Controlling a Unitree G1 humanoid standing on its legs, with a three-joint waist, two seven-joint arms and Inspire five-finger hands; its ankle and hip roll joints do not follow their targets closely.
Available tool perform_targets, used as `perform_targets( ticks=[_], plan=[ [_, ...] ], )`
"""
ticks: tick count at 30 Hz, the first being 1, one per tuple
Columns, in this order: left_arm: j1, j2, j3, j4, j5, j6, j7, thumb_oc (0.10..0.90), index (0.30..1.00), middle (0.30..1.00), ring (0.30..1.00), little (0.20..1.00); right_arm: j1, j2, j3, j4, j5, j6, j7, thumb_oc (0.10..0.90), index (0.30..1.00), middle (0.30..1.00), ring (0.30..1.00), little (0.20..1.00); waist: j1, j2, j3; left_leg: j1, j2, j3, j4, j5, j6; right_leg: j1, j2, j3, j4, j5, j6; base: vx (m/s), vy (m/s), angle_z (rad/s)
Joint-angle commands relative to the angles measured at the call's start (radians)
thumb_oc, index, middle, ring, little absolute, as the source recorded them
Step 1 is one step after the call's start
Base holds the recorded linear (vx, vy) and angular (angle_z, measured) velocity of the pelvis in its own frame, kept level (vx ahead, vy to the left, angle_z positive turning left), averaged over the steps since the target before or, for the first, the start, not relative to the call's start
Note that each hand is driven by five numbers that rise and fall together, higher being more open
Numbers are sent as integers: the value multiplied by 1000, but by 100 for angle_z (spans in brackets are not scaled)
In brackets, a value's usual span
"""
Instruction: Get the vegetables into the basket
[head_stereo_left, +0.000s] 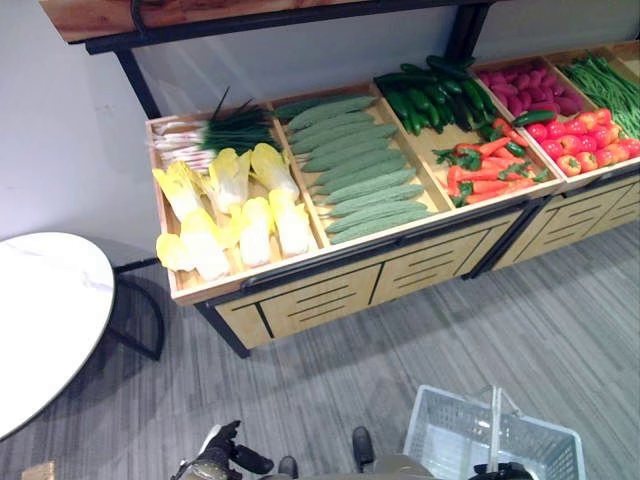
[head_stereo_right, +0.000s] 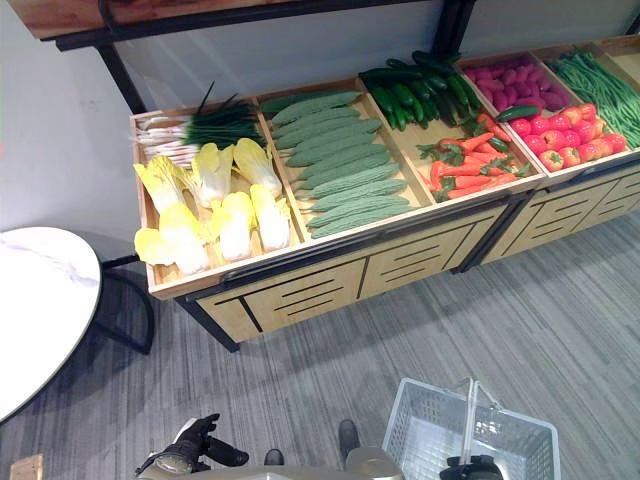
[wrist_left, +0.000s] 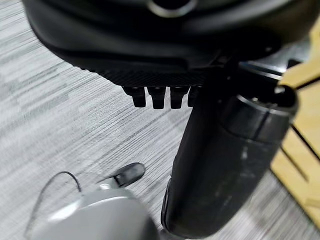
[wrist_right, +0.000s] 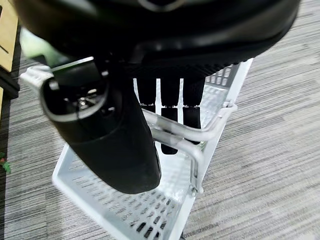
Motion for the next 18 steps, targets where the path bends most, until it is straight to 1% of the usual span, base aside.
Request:
perform_targets(
  ticks=[1, 4, 6, 8, 11, 12, 13, 17, 18],
  plan=[
    [10, 154, 4, 12, 138, -20, -64, 900, 1000, 1000, 1000, 1000, -14, -74, -4, 29, -35, -8, 19, 400, 300, 300, 300, 300, -1, -50, 23, 23, -18, 4, 2, -28, -39, 69, -79, -67, 23, -110, 85, 0, 0, 0],
    [26, 206, 18, -3, 168, -23, -67, 900, 1000, 1000, 1000, 1000, -16, -81, -8, 34, -39, -11, 30, 400, 300, 300, 300, 300, 6, -44, 20, 23, -15, -1, 2, -25, -44, 73, -79, -77, 20, -111, 86, 5, 4, 3],
    [34, 245, 64, -69, 122, -24, -57, 900, 1000, 1000, 1000, 1000, -14, -87, -10, 33, -35, -12, 32, 400, 300, 300, 300, 300, 15, -42, 21, 19, -13, -9, 2, -20, -47, 76, -79, -85, 18, -112, 85, -9, -3, 4],
    [60, 278, 135, -184, 16, -27, -46, 900, 1000, 1000, 1000, 1000, -4, -88, -20, 26, -25, -14, 29, 400, 300, 300, 300, 300, 28, -41, 22, 15, -12, -20, 2, -15, -49, 79, -78, -98, 14, -111, 84, -17, -17, 15],
    [112, 329, 203, -397, -90, -35, -43, 900, 1000, 1000, 1000, 1000, 14, -86, -35, 15, -18, -13, 27, 400, 300, 300, 300, 300, 42, -40, 25, 11, -12, -37, 2, -10, -51, 86, -81, -115, 9, -114, 86, -9, -8, 25],
    [116, 330, 205, -402, -90, -32, -44, 900, 1000, 1000, 1000, 1000, 15, -85, -34, 15, -18, -13, 27, 400, 300, 300, 300, 300, 41, -41, 25, 11, -12, -38, 2, -10, -52, 87, -81, -116, 9, -114, 86, -2, -10, 24],
    [161, 355, 269, -554, -169, -33, -34, 900, 1000, 1000, 1000, 1000, 29, -78, -50, 3, -12, -11, 22, 400, 300, 300, 300, 300, 52, -42, 25, 10, -13, -48, 2, -8, -53, 94, -83, -129, 7, -115, 87, 1, -13, 22],
    [213, 387, 379, -825, -234, -50, -7, 900, 1000, 1000, 1000, 1000, 48, -56, -66, -13, -19, -1, 23, 400, 300, 300, 300, 300, 66, -50, 23, 12, -12, -59, 2, -10, -56, 105, -84, -137, 5, -121, 87, 7, -16, 11],
    [217, 388, 383, -831, -233, -46, -7, 900, 1000, 1000, 1000, 1000, 48, -55, -65, -14, -20, 0, 23, 400, 300, 300, 300, 300, 65, -51, 23, 13, -12, -59, 2, -10, -56, 106, -84, -138, 5, -121, 87, 17, -16, 13]
  ],
)
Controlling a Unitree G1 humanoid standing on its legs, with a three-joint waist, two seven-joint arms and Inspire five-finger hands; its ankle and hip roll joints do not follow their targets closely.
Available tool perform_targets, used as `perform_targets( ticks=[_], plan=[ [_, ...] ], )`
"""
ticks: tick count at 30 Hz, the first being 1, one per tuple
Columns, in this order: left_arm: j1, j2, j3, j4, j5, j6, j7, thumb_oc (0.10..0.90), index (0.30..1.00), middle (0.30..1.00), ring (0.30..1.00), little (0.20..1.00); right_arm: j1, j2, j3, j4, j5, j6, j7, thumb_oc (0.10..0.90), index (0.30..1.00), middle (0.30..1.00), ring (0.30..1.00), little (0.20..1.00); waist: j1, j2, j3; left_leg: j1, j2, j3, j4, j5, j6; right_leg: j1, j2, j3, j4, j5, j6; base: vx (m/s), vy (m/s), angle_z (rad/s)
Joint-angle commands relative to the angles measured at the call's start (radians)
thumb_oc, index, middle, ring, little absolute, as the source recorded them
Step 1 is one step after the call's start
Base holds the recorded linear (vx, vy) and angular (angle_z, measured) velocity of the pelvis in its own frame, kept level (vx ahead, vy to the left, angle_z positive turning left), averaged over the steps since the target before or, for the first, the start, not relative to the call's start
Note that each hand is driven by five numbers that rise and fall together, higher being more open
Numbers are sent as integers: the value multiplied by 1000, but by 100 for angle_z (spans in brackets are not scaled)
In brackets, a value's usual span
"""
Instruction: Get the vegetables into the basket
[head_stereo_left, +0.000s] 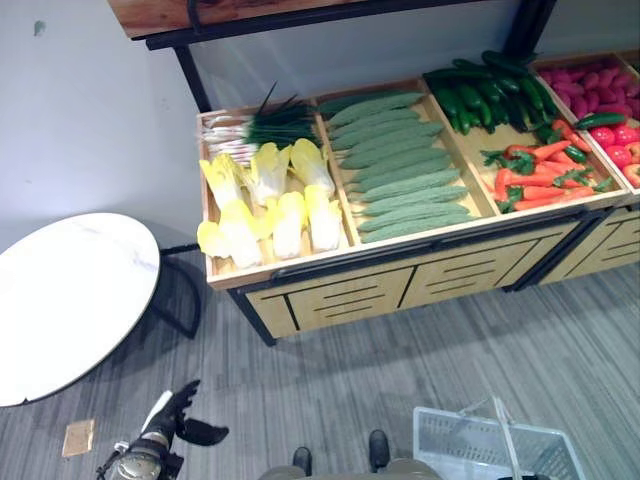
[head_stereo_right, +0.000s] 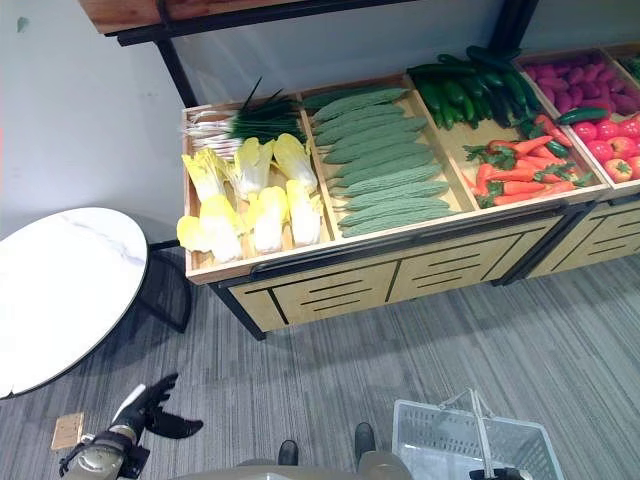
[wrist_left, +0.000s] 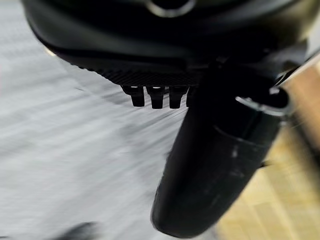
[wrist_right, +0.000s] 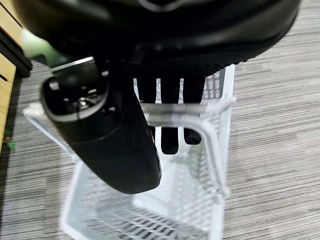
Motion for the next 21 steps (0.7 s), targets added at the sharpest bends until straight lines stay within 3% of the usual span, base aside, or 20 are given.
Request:
perform_targets(
  ticks=[1, 6, 21],
  plan=[
    [-70, 83, 129, -85, -77, -66, 58, 900, 1000, 1000, 1000, 1000, -10, 1, 12, 34, -6, 9, -21, 400, 300, 300, 300, 300, -13, -91, -6, 23, -18, 14, 2, -24, -42, 82, -81, -54, 6, -117, 82, 29, -13, 12],
    [-153, 37, 154, -227, -69, -75, 114, 900, 1000, 1000, 1000, 1000, -6, 42, 39, 42, -24, 29, -12, 400, 300, 300, 300, 300, -19, -105, -18, 36, -18, 11, 2, -37, -42, 95, -81, -51, 6, -123, 78, 27, -10, 2],
    [-501, -13, 37, -301, -15, -64, 219, 900, 1000, 1000, 1000, 1000, -28, 74, 113, 55, -60, 57, -14, 400, 300, 300, 300, 300, -61, -113, -30, 38, -27, 26, 2, -46, -35, 83, -87, -21, 6, -105, 79, 16, 4, -3]
  ],
)
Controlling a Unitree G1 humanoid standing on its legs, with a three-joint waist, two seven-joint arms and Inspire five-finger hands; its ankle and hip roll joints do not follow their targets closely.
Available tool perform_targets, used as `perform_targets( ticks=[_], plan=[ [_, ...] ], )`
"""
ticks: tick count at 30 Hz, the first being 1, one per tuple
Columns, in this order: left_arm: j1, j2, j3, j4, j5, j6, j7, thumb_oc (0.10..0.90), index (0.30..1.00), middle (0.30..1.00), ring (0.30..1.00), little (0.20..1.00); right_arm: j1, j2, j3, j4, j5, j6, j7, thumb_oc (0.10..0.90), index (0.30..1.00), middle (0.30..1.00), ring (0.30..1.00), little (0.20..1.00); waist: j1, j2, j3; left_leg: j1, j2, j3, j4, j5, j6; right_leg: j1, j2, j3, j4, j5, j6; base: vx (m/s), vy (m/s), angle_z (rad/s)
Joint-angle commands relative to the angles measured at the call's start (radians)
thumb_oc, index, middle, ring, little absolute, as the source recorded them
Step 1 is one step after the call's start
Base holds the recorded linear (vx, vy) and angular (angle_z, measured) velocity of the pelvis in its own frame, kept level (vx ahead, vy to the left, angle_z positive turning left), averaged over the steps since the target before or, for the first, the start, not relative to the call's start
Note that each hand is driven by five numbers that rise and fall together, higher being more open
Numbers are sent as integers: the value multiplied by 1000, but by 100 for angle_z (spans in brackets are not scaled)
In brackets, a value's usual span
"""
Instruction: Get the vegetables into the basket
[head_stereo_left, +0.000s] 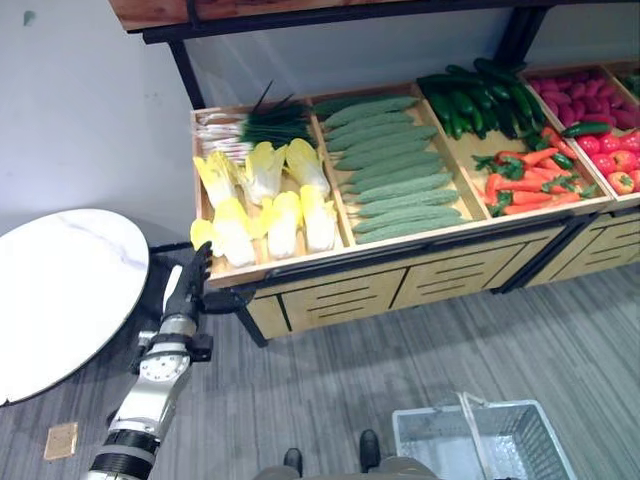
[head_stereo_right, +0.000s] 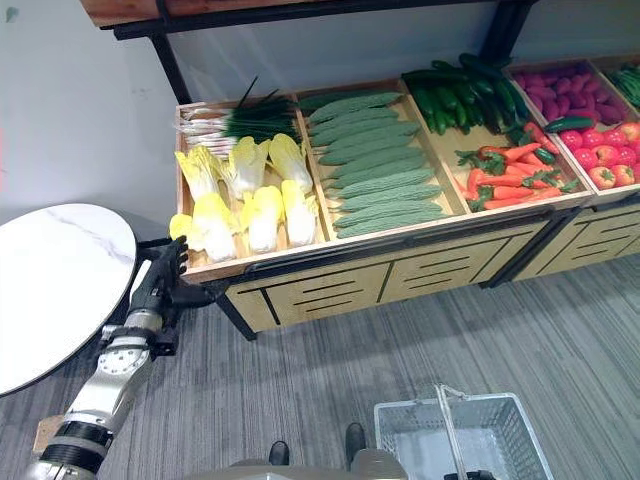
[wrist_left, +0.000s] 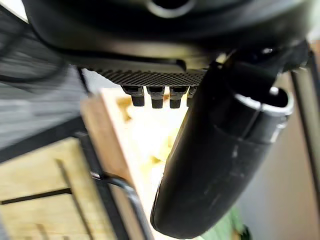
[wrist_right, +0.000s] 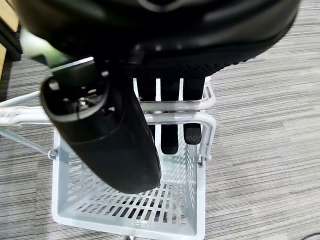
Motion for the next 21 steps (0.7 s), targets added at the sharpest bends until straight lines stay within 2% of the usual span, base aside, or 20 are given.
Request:
perform_targets(
  ticks=[1, 7, 12, 21],
  plan=[
    [-192, 47, 14, -74, 36, -85, 73, 900, 1000, 1000, 1000, 1000, -13, 3, 60, 43, -36, 9, -18, 400, 300, 300, 300, 300, -26, -79, -44, 13, -28, 20, 1, -47, -35, 63, -88, -31, 5, -101, 77, 34, 11, -5],
    [-275, 21, -20, -18, 17, -82, 114, 900, 1000, 1000, 1000, 1000, -12, 10, 78, 49, -44, 14, -26, 400, 300, 300, 300, 300, -40, -76, -50, 13, -29, 27, 1, -50, -35, 59, -88, -20, 5, -102, 78, 30, 12, -5],
    [-370, 21, -63, 102, 44, -59, 150, 900, 1000, 1000, 1000, 1000, -17, 11, 94, 52, -49, 15, -34, 400, 300, 300, 300, 300, -58, -74, -56, 20, -25, 38, 1, -65, -39, 59, -85, -9, 5, -110, 83, 36, 2, -10],
    [-525, 36, -128, 370, 69, -36, 221, 900, 1000, 1000, 1000, 1000, -29, 13, 126, 43, -56, 12, -48, 400, 300, 300, 300, 300, -91, -79, -53, -11, -20, 64, 1, -54, -47, 20, -78, 8, 5, -97, 91, 3, -8, -11]
  ],
)
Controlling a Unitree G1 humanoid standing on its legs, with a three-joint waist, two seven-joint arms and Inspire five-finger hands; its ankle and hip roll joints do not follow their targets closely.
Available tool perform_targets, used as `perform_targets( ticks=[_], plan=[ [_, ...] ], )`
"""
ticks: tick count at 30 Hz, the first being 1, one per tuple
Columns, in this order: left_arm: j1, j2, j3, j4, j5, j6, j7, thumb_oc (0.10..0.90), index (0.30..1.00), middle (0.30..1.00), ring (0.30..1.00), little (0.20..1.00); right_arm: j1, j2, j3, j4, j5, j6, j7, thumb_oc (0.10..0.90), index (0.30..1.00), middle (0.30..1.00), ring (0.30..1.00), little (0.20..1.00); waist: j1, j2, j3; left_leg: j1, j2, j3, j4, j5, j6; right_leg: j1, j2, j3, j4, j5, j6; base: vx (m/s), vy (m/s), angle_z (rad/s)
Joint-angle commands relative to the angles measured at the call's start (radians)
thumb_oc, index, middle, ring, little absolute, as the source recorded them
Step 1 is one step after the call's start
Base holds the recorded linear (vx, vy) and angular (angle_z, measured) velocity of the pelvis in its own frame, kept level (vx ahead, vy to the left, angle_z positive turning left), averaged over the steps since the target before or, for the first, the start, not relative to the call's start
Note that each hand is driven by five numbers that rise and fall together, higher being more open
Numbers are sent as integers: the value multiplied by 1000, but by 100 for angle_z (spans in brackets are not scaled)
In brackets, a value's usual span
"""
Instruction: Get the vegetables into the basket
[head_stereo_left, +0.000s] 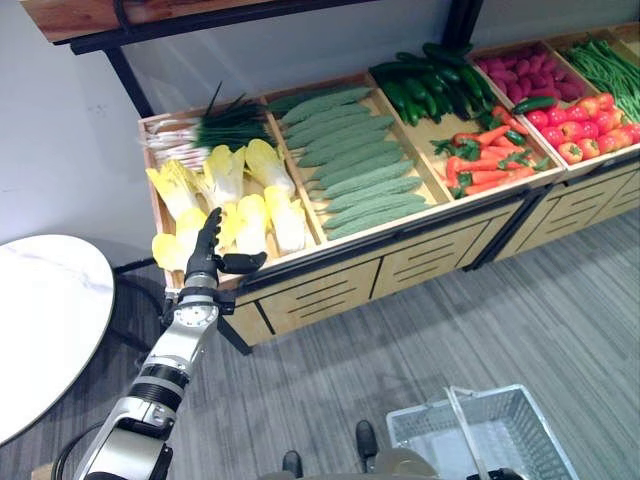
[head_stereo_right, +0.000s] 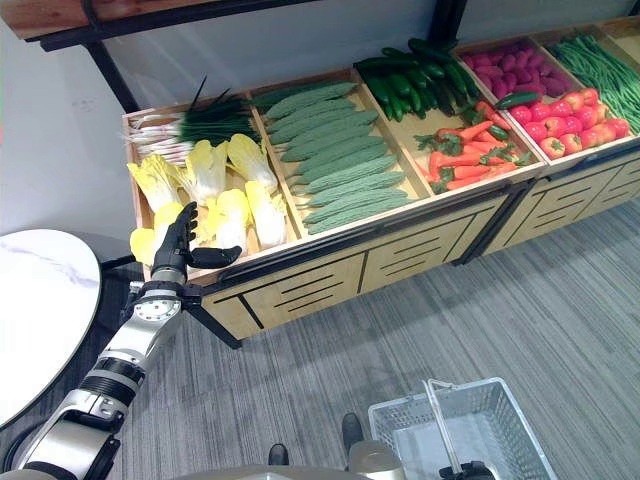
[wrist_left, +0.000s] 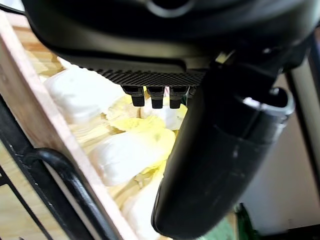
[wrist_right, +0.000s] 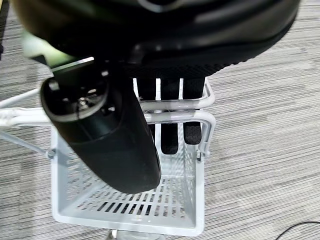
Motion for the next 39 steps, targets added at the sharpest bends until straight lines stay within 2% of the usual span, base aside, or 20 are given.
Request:
perform_targets(
  ticks=[1, 6, 7, 15, 21, 25, 30, 31, 32, 39],
  plan=[
    [-204, 74, 4, 39, 48, -73, 79, 900, 1000, 1000, 1000, 1000, 6, 6, 57, 35, -18, 3, -28, 400, 300, 300, 300, 300, -20, -79, -44, 2, -15, 5, 1, -44, -50, 58, -81, -43, 5, -109, 90, -39, -14, -7],
    [-242, 85, -13, 135, 38, -66, 94, 900, 1000, 1000, 1000, 1000, 10, 6, 66, 34, -15, -1, -35, 400, 300, 300, 300, 300, -30, -80, -53, -18, -10, 16, 1, -39, -53, 33, -75, -35, 5, -105, 92, 6, -14, -6],
    [-266, 99, -24, 233, 36, -56, 101, 900, 1000, 1000, 1000, 1000, 12, 5, 75, 35, -16, -5, -39, 400, 300, 300, 300, 300, -38, -80, -53, -21, -8, 22, 1, -38, -55, 29, -71, -32, 5, -105, 94, 12, -6, -11],
    [-325, 107, -48, 441, -8, -51, 103, 900, 1000, 1000, 1000, 1000, -1, 5, 100, 22, -8, -20, -54, 400, 300, 300, 300, 300, -61, -88, -42, -62, 0, 36, 1, -22, -62, -19, -63, -22, 5, -92, 96, -29, -13, -8],
    [-348, 100, -65, 521, -13, -44, 100, 900, 1000, 1000, 1000, 1000, -10, 9, 114, 19, 3, -30, -66, 400, 300, 300, 300, 300, -68, -92, -40, -102, 6, 38, 1, -8, -64, -60, -59, -21, 5, -82, 96, -31, -14, -9],
    [-350, 77, -67, 618, -22, -27, 90, 900, 1000, 1000, 1000, 1000, -14, 9, 122, 12, 9, -39, -74, 400, 300, 300, 300, 300, -73, -96, -39, -111, 7, 41, 1, -6, -65, -73, -57, -18, 5, -80, 95, 0, 0, 0],
    [-337, 62, -56, 663, -35, -22, 81, 900, 1000, 1000, 1000, 1000, -18, 7, 127, 6, 9, -45, -80, 400, 300, 300, 300, 300, -73, -99, -35, -108, 9, 49, 1, -8, -67, -70, -53, -15, 5, -83, 93, 0, 0, 0],
    [-334, 61, -55, 667, -35, -21, 79, 635, 629, 629, 629, 629, -18, 7, 128, 5, 8, -46, -81, 400, 300, 300, 300, 300, -73, -99, -34, -106, 9, 49, 1, -9, -67, -68, -53, -14, 5, -84, 92, 0, 0, 0],
    [-334, 60, -54, 667, -33, -21, 80, 400, 300, 300, 300, 300, -19, 6, 129, 5, 8, -46, -81, 400, 300, 300, 300, 300, -73, -99, -32, -104, 9, 49, 1, -10, -67, -67, -53, -13, 5, -85, 92, 0, 0, 0],
    [-329, 60, -54, 662, -27, -19, 79, 400, 300, 300, 300, 300, -19, 1, 128, 3, 10, -51, -83, 400, 300, 300, 300, 300, -69, -100, -16, -97, 7, 50, 1, -12, -67, -58, -53, -17, 5, -86, 93, 0, 0, 0]
  ],
)
